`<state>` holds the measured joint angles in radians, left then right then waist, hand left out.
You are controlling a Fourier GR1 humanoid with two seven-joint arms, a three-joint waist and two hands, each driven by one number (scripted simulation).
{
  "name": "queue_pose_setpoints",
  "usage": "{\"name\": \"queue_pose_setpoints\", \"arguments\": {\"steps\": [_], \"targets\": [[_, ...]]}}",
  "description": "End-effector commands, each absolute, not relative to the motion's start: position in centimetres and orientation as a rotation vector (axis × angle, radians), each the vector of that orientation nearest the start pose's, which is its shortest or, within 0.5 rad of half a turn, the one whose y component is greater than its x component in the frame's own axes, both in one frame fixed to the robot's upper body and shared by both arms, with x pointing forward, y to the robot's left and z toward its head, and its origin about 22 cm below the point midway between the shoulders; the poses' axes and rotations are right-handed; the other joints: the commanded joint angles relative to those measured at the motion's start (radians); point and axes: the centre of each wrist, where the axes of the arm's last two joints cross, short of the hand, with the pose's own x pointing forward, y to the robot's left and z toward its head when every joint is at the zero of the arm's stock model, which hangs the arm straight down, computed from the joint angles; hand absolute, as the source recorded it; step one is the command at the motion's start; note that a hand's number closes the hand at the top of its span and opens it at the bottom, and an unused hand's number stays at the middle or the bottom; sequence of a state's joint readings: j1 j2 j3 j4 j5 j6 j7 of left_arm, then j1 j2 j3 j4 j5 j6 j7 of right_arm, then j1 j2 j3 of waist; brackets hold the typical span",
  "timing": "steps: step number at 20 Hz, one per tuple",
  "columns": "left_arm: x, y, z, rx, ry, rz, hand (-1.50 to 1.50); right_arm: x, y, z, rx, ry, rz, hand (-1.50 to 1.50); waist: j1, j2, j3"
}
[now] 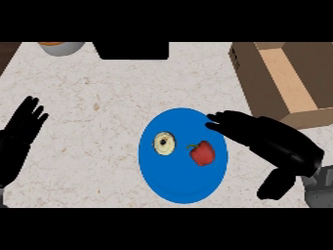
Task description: Pick the bell pepper from the plate and place it in the cardboard box
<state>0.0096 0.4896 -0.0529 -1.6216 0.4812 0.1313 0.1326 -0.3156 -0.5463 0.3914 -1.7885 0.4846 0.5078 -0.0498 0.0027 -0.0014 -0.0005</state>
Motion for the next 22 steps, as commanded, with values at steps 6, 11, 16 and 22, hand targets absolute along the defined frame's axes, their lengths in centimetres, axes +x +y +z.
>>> {"name": "queue_pose_setpoints", "arguments": {"steps": [6,11,16,22], "targets": [[22.8,31.2,5.6,0.045,-1.425,0.045,0.00,28.0,-20.4,10.7,-0.269,-1.462,1.670,-1.50,0.003,0.001,0.001],[23.9,32.4,3.9,0.044,-1.441,0.046,0.00,26.7,-19.6,9.3,-0.223,-1.500,1.661,-1.50,-0.001,0.001,0.000],[24.6,31.9,5.7,0.061,-1.445,0.043,0.00,29.2,-19.0,9.6,-0.201,-1.514,1.668,-1.50,0.001,0.001,0.001],[23.8,32.9,6.7,0.056,-1.439,0.052,0.00,28.1,-18.2,8.5,-0.266,-1.538,1.705,-1.50,0.002,0.001,0.001]]}}
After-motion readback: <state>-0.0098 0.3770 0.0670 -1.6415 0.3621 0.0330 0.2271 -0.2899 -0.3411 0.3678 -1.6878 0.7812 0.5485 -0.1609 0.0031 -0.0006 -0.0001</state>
